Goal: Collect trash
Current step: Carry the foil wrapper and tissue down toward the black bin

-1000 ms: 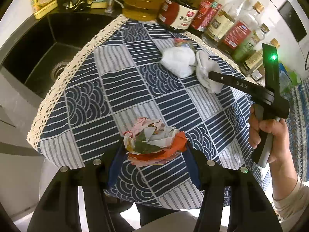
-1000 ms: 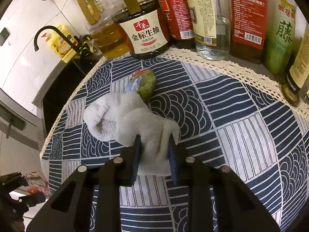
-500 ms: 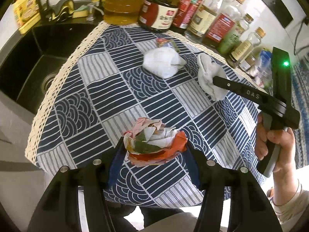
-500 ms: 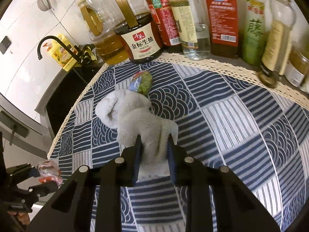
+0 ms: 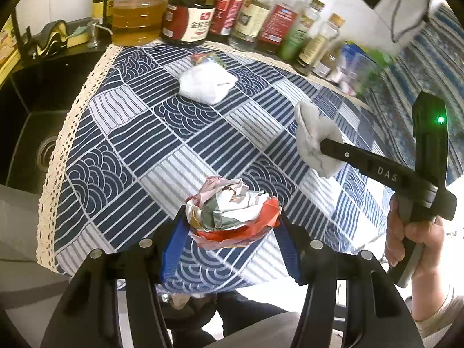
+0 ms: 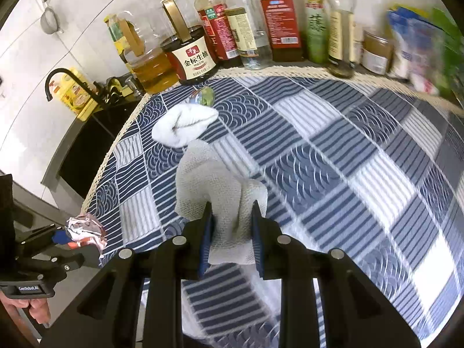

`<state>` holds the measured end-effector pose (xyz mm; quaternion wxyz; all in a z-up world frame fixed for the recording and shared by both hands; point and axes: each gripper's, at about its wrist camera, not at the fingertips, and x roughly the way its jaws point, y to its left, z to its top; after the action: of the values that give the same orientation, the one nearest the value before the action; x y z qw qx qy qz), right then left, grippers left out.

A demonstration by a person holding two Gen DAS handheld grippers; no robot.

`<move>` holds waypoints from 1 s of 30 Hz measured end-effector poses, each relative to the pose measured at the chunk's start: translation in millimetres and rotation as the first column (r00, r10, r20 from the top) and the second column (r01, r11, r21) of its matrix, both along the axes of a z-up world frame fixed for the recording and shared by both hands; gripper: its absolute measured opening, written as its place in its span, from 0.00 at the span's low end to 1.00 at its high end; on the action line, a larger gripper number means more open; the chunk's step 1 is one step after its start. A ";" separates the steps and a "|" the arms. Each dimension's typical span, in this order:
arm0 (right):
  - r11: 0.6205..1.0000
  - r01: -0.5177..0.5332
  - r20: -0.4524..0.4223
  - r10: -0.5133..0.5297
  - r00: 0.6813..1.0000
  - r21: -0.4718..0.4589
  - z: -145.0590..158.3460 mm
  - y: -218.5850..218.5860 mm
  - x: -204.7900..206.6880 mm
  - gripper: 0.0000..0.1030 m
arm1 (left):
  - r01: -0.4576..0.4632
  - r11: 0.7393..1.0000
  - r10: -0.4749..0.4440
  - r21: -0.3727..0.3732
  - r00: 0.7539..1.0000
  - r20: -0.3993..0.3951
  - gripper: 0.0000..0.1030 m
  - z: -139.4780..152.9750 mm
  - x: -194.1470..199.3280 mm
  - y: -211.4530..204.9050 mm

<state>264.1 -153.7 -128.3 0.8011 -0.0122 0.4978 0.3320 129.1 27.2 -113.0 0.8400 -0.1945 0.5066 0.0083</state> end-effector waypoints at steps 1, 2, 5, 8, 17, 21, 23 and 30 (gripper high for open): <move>1.000 0.015 -0.005 -0.015 1.000 -0.004 -0.1 -0.8 -9.3 0.25 | 0.015 1.000 -0.015 -0.002 1.000 0.003 0.54 0.2 -5.4 1.4; 1.000 0.026 -0.012 -0.026 1.000 -0.003 -0.2 -0.4 -16.3 0.25 | 0.027 1.000 -0.027 -0.004 1.000 0.006 0.54 0.6 -10.0 2.6; 0.999 0.052 -0.017 -0.052 0.998 -0.002 0.9 0.4 -42.1 0.25 | 0.055 0.998 -0.055 -0.011 0.998 0.013 0.54 -0.7 -26.2 7.4; 0.998 0.067 -0.026 -0.067 0.997 0.000 -0.2 4.1 -70.2 0.25 | 0.076 0.997 -0.076 -0.023 0.997 0.010 0.54 -5.5 -43.3 12.0; 0.998 0.060 -0.059 -0.059 0.997 0.011 -5.9 25.1 -146.2 0.25 | 0.112 0.993 -0.112 -0.041 0.994 -0.007 0.54 -22.4 -90.3 25.3; 0.999 0.040 -0.086 -0.038 0.996 0.022 -13.9 36.0 -171.5 0.25 | 0.114 0.992 -0.115 -0.050 0.993 -0.024 0.54 -33.0 -107.0 29.8; 0.999 0.029 -0.095 -0.026 0.995 0.026 -19.1 40.2 -181.1 0.25 | 0.115 0.992 -0.117 -0.054 0.993 -0.034 0.54 -38.3 -113.6 30.8; 1.000 -0.003 -0.155 0.007 0.988 0.022 -45.7 49.6 -206.3 0.25 | 0.109 0.991 -0.117 -0.084 0.989 -0.095 0.54 -64.8 -131.8 34.1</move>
<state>57.9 -104.1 -174.0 0.7592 0.0211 0.5550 0.3392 -2.8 61.4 -177.8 0.8045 -0.1976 0.5580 -0.0495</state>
